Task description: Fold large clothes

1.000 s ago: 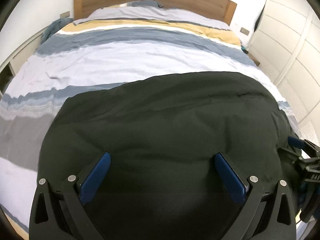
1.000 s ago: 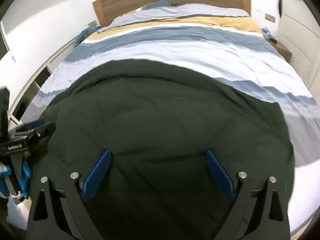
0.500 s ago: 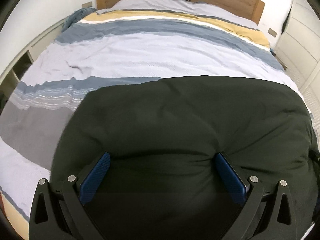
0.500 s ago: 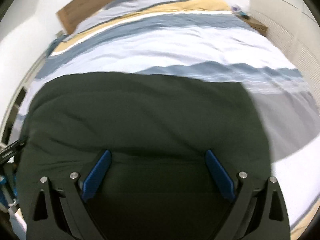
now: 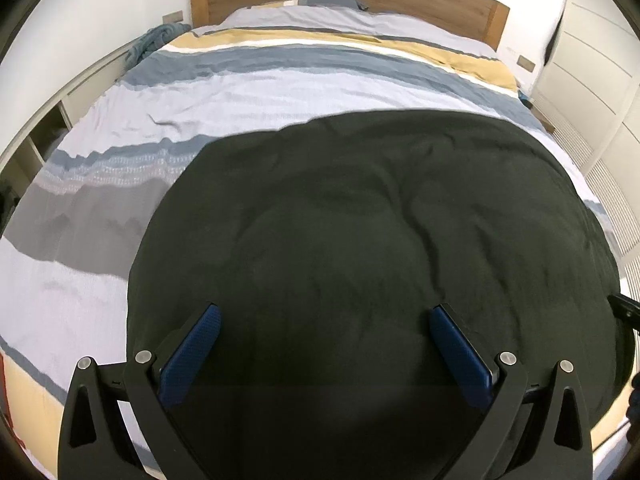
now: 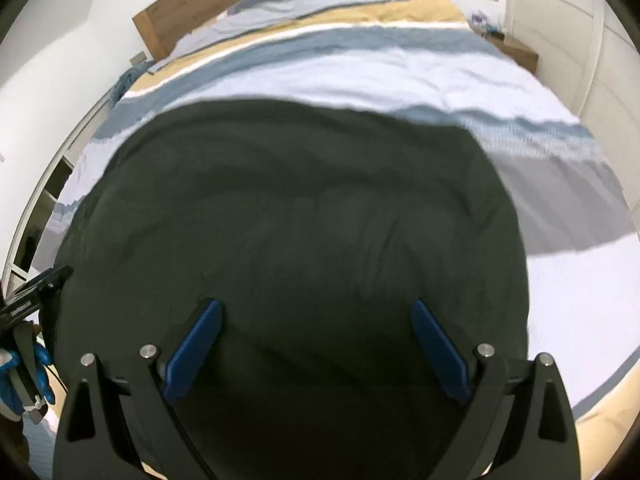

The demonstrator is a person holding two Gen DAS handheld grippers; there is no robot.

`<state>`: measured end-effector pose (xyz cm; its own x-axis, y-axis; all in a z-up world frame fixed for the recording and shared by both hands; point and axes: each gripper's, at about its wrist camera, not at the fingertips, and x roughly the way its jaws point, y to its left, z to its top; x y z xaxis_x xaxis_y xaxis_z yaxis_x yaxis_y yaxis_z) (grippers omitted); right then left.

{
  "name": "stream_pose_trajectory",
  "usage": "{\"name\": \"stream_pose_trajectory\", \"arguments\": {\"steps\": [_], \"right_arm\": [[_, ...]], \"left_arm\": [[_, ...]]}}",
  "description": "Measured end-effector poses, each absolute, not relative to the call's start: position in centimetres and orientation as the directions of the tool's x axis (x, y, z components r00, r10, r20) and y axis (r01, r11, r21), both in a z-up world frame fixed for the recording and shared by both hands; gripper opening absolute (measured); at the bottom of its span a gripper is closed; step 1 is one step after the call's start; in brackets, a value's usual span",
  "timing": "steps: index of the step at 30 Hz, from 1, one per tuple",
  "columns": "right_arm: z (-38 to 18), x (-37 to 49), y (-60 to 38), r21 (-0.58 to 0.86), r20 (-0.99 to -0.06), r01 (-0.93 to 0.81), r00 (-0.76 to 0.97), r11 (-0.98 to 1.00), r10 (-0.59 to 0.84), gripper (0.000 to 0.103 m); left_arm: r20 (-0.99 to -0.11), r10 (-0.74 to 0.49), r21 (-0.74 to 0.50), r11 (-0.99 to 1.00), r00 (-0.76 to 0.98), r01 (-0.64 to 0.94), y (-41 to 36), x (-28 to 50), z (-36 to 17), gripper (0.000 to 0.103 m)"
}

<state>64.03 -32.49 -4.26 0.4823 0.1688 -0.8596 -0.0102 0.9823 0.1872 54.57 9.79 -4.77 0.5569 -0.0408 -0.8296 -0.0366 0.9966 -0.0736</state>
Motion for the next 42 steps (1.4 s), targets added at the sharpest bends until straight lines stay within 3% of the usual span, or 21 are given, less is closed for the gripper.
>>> {"name": "stream_pose_trajectory", "arguments": {"steps": [18, 33, 42], "right_arm": [[-2.9, 60.5, -39.6, 0.118, -0.869, 0.141, 0.494, 0.983, 0.033, 0.096], [-2.8, 59.7, -41.6, 0.113, -0.868, 0.16, 0.495, 0.981, 0.019, 0.096], [-2.6, 59.5, -42.7, 0.123, -0.87, 0.17, 0.492, 0.978, 0.024, 0.096]], "left_arm": [[-0.84, -0.022, -0.046, 0.998, 0.542, -0.032, 10.0, 51.8, -3.9, 0.103], [-0.842, -0.036, -0.07, 0.997, 0.539, -0.043, 11.7, 51.6, -3.2, 0.103], [-0.834, -0.006, -0.155, 0.962, 0.551, -0.224, 20.4, 50.6, -3.3, 0.102]]}}
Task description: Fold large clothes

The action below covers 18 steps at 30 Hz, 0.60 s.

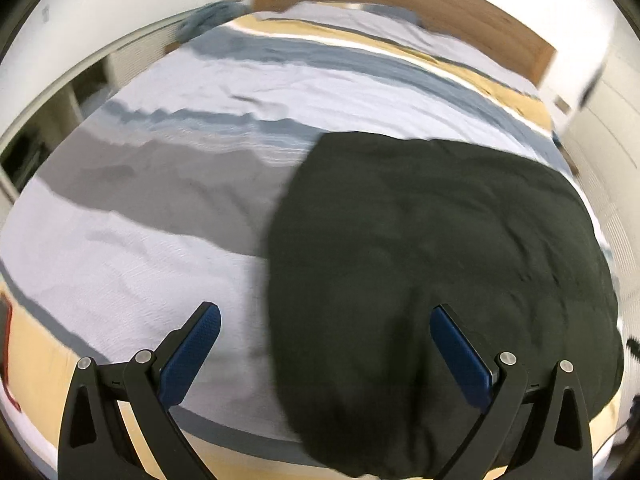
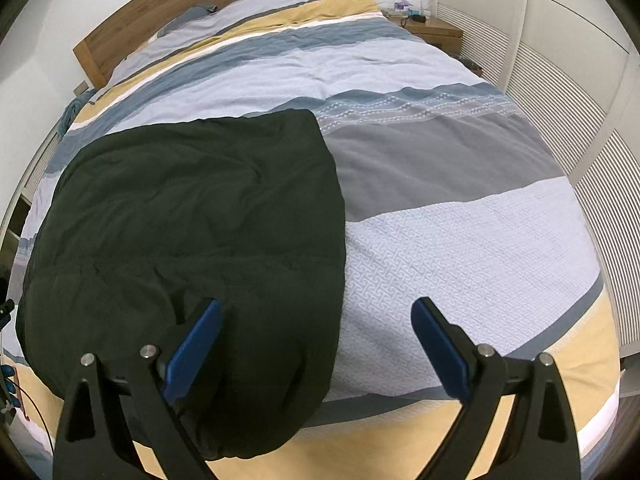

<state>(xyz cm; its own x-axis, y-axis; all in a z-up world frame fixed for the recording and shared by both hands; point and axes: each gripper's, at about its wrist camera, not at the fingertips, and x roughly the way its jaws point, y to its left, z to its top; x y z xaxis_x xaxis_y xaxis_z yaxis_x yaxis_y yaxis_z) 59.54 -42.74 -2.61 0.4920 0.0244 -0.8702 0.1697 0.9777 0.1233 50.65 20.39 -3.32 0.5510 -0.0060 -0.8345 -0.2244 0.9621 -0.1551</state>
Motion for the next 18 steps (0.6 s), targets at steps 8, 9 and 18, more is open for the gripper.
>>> {"name": "stream_pose_trajectory", "arguments": {"steps": [8, 9, 18], "right_arm": [[-3.9, 60.1, -42.7, 0.169, -0.883, 0.142, 0.461, 0.975, 0.086, 0.096], [-4.1, 60.3, -42.7, 0.185, -0.885, 0.135, 0.454, 0.973, 0.105, 0.096], [-7.2, 62.2, -44.3, 0.324, -0.882, 0.138, 0.402, 0.936, 0.246, 0.096]], "left_arm": [[-0.76, -0.32, -0.515, 0.827, 0.566, -0.225, 25.7, 51.8, -5.6, 0.102], [-0.731, -0.389, -0.579, 0.789, 0.56, -0.208, 25.9, 52.4, -6.3, 0.102], [-0.721, -0.547, -0.664, 0.72, 0.426, -0.2, 24.4, 56.3, -12.6, 0.102]]}}
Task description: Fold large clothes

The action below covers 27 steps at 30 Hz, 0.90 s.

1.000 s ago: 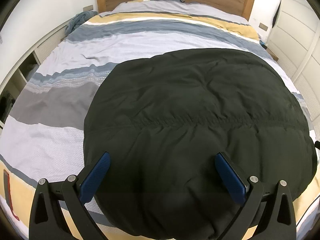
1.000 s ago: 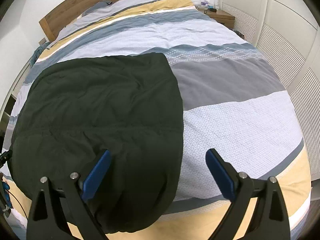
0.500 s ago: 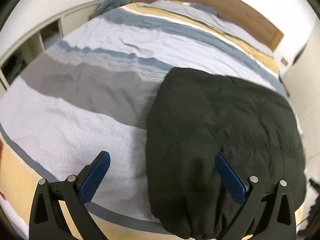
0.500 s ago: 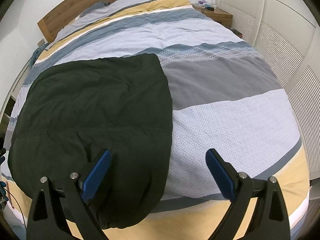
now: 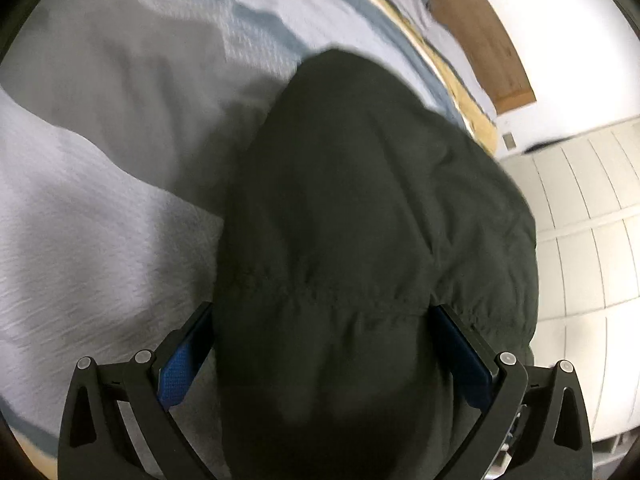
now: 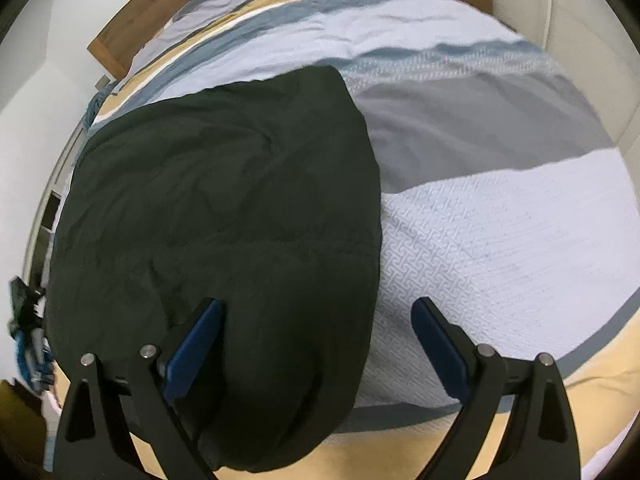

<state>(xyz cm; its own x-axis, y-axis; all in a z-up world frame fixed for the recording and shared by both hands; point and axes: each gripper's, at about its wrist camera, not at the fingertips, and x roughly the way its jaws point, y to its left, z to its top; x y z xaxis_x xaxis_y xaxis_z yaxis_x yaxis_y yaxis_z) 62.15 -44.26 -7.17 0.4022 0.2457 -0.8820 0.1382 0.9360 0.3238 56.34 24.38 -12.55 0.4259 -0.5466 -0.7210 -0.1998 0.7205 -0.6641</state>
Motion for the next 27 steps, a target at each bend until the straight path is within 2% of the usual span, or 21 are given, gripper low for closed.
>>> {"name": "stream_pose_trajectory", "arguments": {"steps": [9, 11, 13, 19, 22, 27], "right_arm": [[-11.9, 65.1, -45.6, 0.523, -0.826, 0.148, 0.334, 0.84, 0.455, 0.096], [-13.7, 65.8, -45.8, 0.598, -0.786, 0.164, 0.314, 0.785, 0.533, 0.097], [-15.5, 66.5, -45.7, 0.663, -0.743, 0.183, 0.287, 0.726, 0.605, 0.103], [-16.9, 68.1, -42.3, 0.783, -0.619, 0.108, 0.239, 0.613, 0.748, 0.103], [-17.2, 68.6, -40.8, 0.784, -0.617, 0.072, 0.214, 0.617, 0.758, 0.103], [-17.7, 68.8, -40.6, 0.793, -0.604, 0.079, 0.226, 0.604, 0.764, 0.103]], "left_arm": [[-0.637, -0.696, -0.763, 0.629, 0.331, -0.145, 22.8, 59.2, -15.0, 0.102], [-0.605, -0.729, -0.791, 0.596, 0.321, -0.138, 22.9, 59.5, -15.6, 0.102], [-0.57, -0.756, -0.819, 0.557, 0.322, -0.139, 22.9, 59.7, -16.5, 0.102], [-0.493, -0.807, -0.867, 0.486, 0.325, -0.108, 21.6, 59.9, -17.2, 0.102], [-0.444, -0.843, -0.894, 0.439, 0.304, -0.089, 20.1, 60.0, -17.0, 0.102], [-0.463, -0.834, -0.886, 0.449, 0.3, -0.116, 18.8, 60.4, -17.5, 0.102]]}}
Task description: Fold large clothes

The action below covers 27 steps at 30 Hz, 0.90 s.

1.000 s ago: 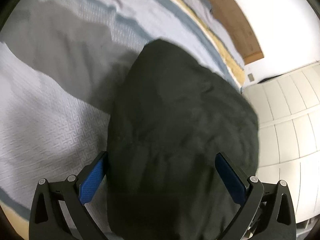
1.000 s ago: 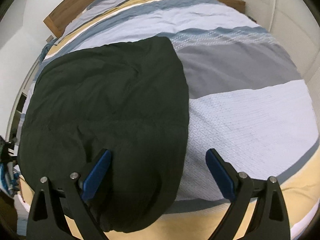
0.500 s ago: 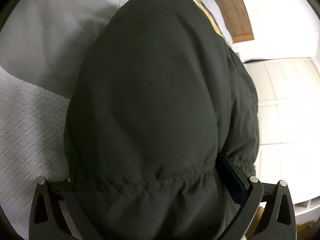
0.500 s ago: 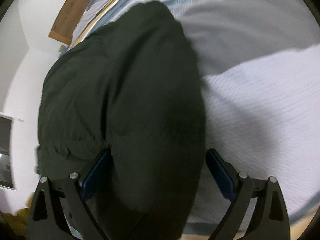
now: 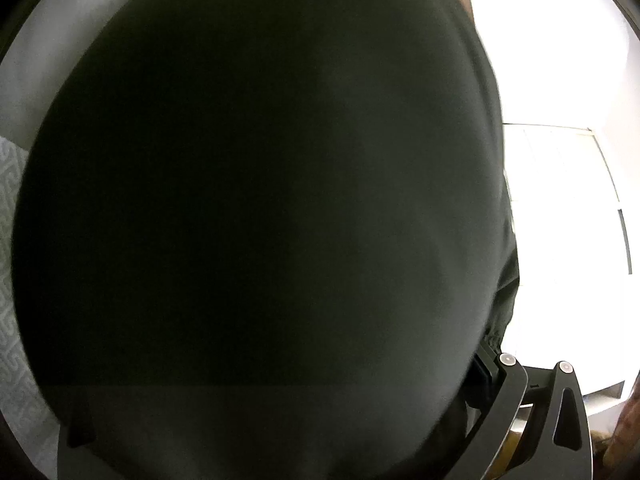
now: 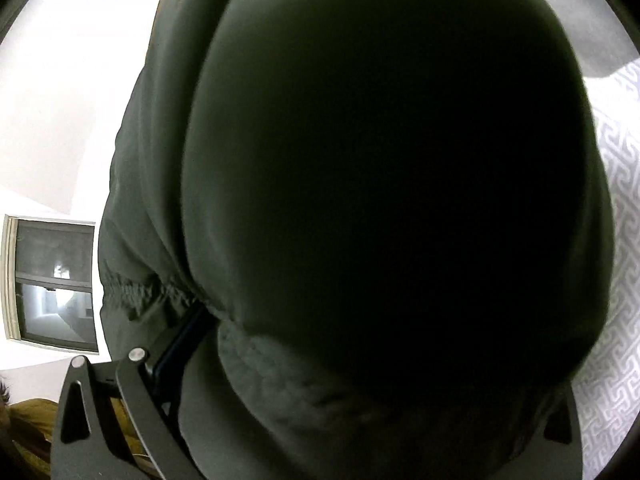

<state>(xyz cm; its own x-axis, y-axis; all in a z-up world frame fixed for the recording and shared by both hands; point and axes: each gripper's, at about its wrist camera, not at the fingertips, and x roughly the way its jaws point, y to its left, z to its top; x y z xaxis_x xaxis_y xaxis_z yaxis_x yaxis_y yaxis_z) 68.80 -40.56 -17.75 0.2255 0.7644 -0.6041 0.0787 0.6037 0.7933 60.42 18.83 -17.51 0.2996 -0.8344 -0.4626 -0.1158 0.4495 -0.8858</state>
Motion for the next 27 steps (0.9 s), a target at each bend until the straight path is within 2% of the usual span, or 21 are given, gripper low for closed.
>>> {"name": "stream_pose_trajectory", "arguments": {"steps": [7, 8, 10, 11, 12, 13, 14, 15, 17, 20, 27], "right_arm": [[-17.6, 69.1, -39.1, 0.789, -0.608, 0.09, 0.26, 0.608, 0.75, 0.103], [-17.7, 69.4, -38.8, 0.796, -0.6, 0.095, 0.263, 0.598, 0.756, 0.103], [-17.2, 69.5, -38.2, 0.795, -0.601, 0.1, 0.272, 0.599, 0.752, 0.101], [-16.7, 69.5, -37.7, 0.811, -0.578, 0.092, 0.278, 0.577, 0.767, 0.086], [-16.0, 69.5, -37.4, 0.832, -0.547, 0.087, 0.29, 0.548, 0.785, 0.064], [-15.1, 69.5, -36.9, 0.845, -0.525, 0.072, 0.302, 0.531, 0.795, 0.056], [-14.2, 69.5, -36.5, 0.845, -0.52, 0.049, 0.306, 0.532, 0.798, 0.044], [-12.8, 69.6, -36.0, 0.845, -0.512, 0.014, 0.31, 0.535, 0.801, 0.037], [-10.7, 69.6, -35.2, 0.845, -0.497, -0.033, 0.318, 0.533, 0.807, 0.033], [-6.9, 69.4, -34.2, 0.838, -0.48, -0.099, 0.334, 0.537, 0.811, 0.03], [0.5, 67.1, -33.6, 0.845, -0.418, -0.171, 0.377, 0.506, 0.826, 0.029]], "left_arm": [[-0.577, -0.746, -0.809, 0.576, 0.332, -0.113, 15.2, 60.3, -16.1, 0.1], [-0.579, -0.74, -0.807, 0.58, 0.342, -0.111, 14.7, 60.1, -15.6, 0.096], [-0.536, -0.762, -0.837, 0.537, 0.365, -0.108, 13.8, 59.6, -14.7, 0.06], [-0.522, -0.766, -0.845, 0.525, 0.375, -0.105, 13.2, 59.3, -14.1, 0.054], [-0.525, -0.762, -0.841, 0.533, 0.379, -0.093, 12.6, 59.1, -13.4, 0.046], [-0.523, -0.763, -0.839, 0.539, 0.38, -0.074, 11.8, 58.8, -12.4, 0.04], [-0.506, -0.771, -0.847, 0.529, 0.386, -0.053, 11.1, 58.6, -11.3, 0.038], [-0.487, -0.78, -0.856, 0.516, 0.393, -0.036, 10.7, 58.3, -10.5, 0.035], [-0.437, -0.801, -0.874, 0.486, 0.41, 0.019, 9.6, 57.7, -7.7, 0.033], [-0.394, -0.814, -0.884, 0.463, 0.427, 0.068, 8.6, 56.9, -4.6, 0.031], [-0.293, -0.835, -0.903, 0.402, 0.466, 0.153, 7.7, 53.5, 2.1, 0.03]]}}
